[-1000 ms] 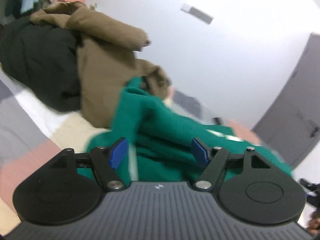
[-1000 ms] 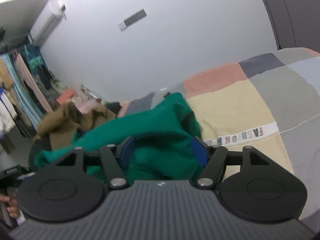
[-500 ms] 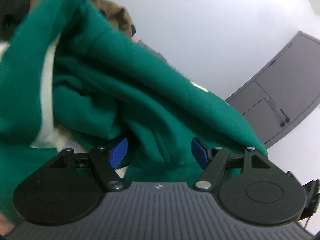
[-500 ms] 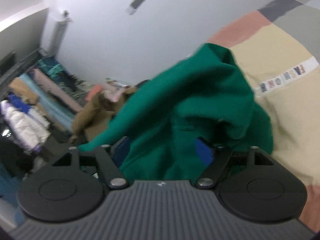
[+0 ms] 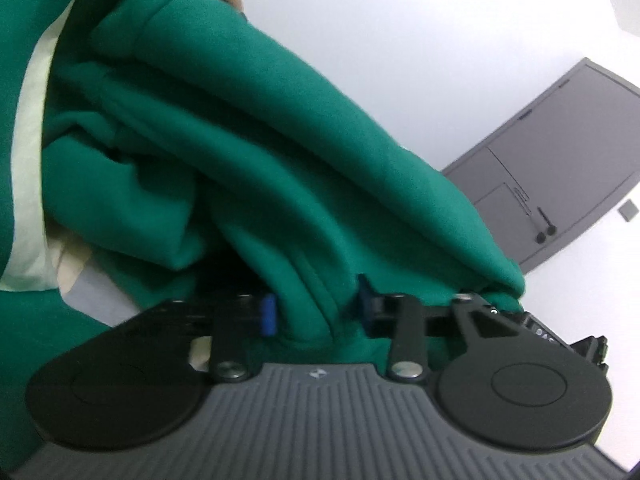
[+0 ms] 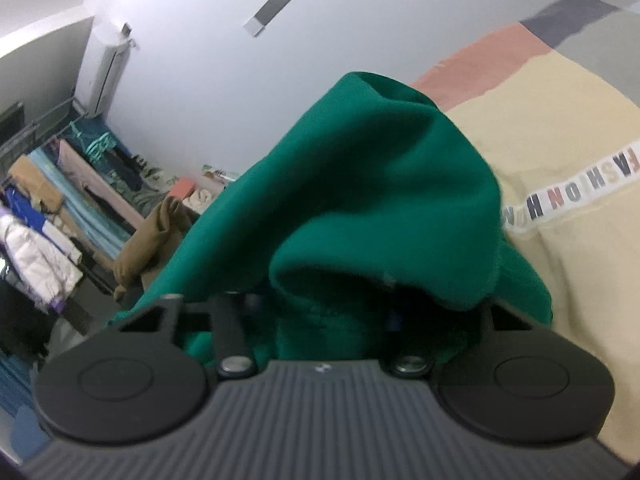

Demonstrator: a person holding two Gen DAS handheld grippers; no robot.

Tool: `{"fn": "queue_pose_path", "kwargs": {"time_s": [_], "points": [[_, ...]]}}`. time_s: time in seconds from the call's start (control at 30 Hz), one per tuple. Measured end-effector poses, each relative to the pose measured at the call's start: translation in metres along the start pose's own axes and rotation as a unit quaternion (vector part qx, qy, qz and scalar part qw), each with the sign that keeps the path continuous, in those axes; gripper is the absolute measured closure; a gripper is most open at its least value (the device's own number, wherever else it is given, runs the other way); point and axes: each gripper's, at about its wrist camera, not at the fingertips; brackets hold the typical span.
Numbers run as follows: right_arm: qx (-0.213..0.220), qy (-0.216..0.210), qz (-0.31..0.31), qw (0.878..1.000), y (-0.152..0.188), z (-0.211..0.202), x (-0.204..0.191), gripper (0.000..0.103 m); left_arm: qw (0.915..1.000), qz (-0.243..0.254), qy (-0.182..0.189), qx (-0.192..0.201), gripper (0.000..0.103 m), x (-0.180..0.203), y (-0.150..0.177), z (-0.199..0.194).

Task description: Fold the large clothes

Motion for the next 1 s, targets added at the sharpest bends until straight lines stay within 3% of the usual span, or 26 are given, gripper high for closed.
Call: {"fn": "queue_pose_path", "kwargs": {"time_s": [0.13, 0.37, 0.53, 0.73, 0.83, 0.9, 1.0], "points": [[0.007, -0.017, -0.033, 0.999, 0.0, -0.019, -0.017, 0.073, 0.9994, 0.005, 0.034, 0.011, 0.079, 0.006, 0.001, -0.023], [0.017, -0.076, -0.079, 0.994, 0.009, -0.065, -0.042, 0.074, 0.9938, 0.006, 0.107, 0.029, 0.08, 0.01, 0.007, -0.083], [0.016, -0.093, -0.098, 0.991, 0.023, -0.097, -0.057, 0.074, 0.9922, 0.002, 0.124, 0.017, 0.08, 0.008, 0.021, -0.111], [0.01, -0.13, -0.079, 0.988, 0.042, -0.115, -0.059, 0.074, 0.9887, 0.005, 0.15, 0.003, 0.079, 0.012, 0.04, -0.123], [0.004, -0.128, -0.082, 0.988, 0.049, -0.117, -0.06, 0.073, 0.9884, 0.004, 0.152, -0.005, 0.071, 0.012, 0.054, -0.127], [-0.004, -0.124, -0.073, 0.99, 0.051, -0.113, -0.058, 0.073, 0.9883, -0.008, 0.152, -0.013, 0.047, 0.009, 0.049, -0.118], [-0.018, -0.119, -0.051, 0.991, 0.048, -0.1, -0.052, 0.066, 0.9888, -0.038, 0.142, -0.025, 0.041, -0.003, 0.047, -0.099]]}}
Point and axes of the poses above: each gripper's, at about its wrist camera, not at the fingertips, and z roughly the way its jaws point, x to its right, y to its underside, and after that the axes turned 13 degrees about -x, right-handed
